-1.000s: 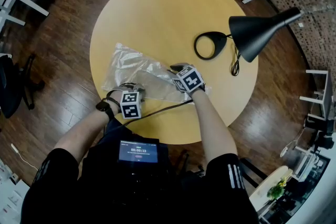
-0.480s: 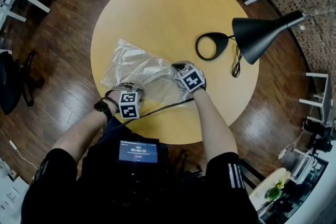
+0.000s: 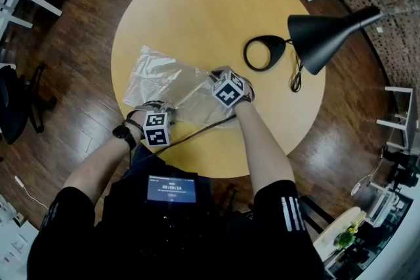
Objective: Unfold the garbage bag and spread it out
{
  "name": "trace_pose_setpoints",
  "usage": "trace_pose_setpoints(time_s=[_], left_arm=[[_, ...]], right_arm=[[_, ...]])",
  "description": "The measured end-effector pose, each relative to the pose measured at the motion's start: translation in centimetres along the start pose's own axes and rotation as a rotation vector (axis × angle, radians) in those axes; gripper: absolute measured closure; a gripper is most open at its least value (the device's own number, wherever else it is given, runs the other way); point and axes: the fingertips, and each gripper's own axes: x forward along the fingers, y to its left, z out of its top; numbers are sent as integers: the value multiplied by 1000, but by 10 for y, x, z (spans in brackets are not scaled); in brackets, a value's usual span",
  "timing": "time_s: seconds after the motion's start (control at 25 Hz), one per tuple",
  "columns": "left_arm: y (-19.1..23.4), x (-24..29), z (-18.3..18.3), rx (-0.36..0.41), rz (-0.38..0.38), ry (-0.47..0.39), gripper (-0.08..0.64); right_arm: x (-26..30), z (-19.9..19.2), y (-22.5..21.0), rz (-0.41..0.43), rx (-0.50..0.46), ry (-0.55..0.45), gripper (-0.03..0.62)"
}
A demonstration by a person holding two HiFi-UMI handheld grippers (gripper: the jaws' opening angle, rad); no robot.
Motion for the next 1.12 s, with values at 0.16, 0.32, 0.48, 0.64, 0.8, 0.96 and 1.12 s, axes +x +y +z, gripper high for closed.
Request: trace_pose_setpoints(time_s=[0.16, 0.32, 0.48, 0.64, 0.8, 0.96, 1.12], left_arm=[[2, -1, -4, -9, -4, 5, 345], [4, -3, -5, -10, 6, 25, 345], [9, -17, 5, 4, 43, 20, 345], [0, -27, 51, 59, 30, -59, 345], [-16, -11, 107, 89, -39, -139, 345], [-25, 23, 132, 120, -84, -125, 345], [-34, 46, 132, 121, -137, -71, 345]], right_arm=[[-29, 19, -6, 10, 76, -109, 480], [-65, 16, -3, 52, 129, -198, 479], [-85, -10, -1, 65, 225, -196, 479], [-80, -47, 1, 75, 298, -144, 479], [-72, -70, 5, 97, 366, -132, 463], [-67, -81, 11, 113, 385, -123, 463], [-63, -86, 17, 125, 396, -115, 463]])
